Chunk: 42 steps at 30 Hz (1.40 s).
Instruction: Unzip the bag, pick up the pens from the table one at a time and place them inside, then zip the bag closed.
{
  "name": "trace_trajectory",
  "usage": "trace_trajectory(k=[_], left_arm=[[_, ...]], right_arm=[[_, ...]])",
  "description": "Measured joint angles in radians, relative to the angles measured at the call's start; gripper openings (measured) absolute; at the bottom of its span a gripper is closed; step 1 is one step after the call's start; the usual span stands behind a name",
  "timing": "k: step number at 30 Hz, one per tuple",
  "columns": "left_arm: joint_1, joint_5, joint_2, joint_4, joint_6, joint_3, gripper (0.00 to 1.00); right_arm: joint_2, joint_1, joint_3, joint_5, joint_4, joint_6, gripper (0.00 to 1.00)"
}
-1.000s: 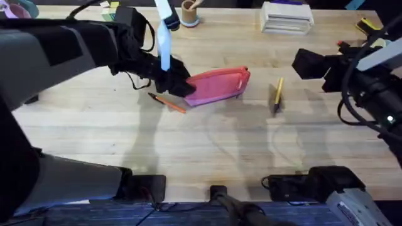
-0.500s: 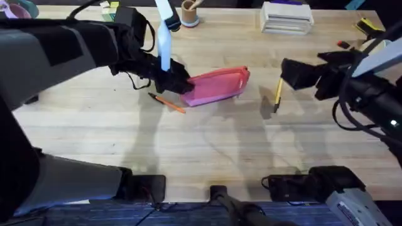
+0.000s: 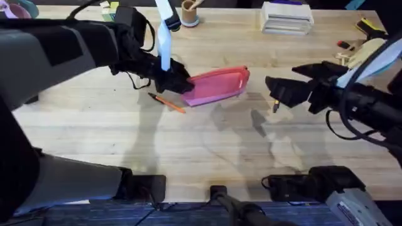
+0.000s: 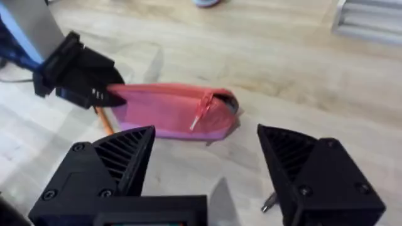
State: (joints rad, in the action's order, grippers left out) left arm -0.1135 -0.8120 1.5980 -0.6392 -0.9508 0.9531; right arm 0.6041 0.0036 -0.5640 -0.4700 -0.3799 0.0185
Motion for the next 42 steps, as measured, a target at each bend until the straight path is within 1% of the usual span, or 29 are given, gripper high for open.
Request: trace_trajectory(k=[5, 15, 25, 31, 32, 33, 42], left_arm=[[0.000, 0.000, 0.000, 0.000, 0.000, 0.000, 0.044], [0.000, 0.000, 0.000, 0.000, 0.000, 0.000, 0.044], [0.000, 0.000, 0.000, 0.000, 0.000, 0.000, 0.044], [0.000, 0.000, 0.000, 0.000, 0.000, 0.000, 0.044], [0.000, 0.000, 0.000, 0.000, 0.000, 0.000, 0.044], [0.000, 0.000, 0.000, 0.000, 0.000, 0.000, 0.044], [0.000, 0.000, 0.000, 0.000, 0.000, 0.000, 0.044]], right_arm=[[0.000, 0.000, 0.000, -0.003, -0.046, 0.000, 0.997], [0.000, 0.000, 0.000, -0.006, -0.048, 0.001, 0.997], [0.008, 0.000, 0.000, -0.010, -0.048, 0.046, 0.997], [0.067, 0.000, -0.001, -0.010, -0.047, 0.081, 0.997], [0.113, 0.000, -0.001, -0.010, -0.040, 0.100, 0.997], [0.123, 0.000, -0.001, -0.010, -0.035, 0.107, 0.997], [0.219, 0.012, -0.002, -0.011, 0.065, 0.171, 0.997]])
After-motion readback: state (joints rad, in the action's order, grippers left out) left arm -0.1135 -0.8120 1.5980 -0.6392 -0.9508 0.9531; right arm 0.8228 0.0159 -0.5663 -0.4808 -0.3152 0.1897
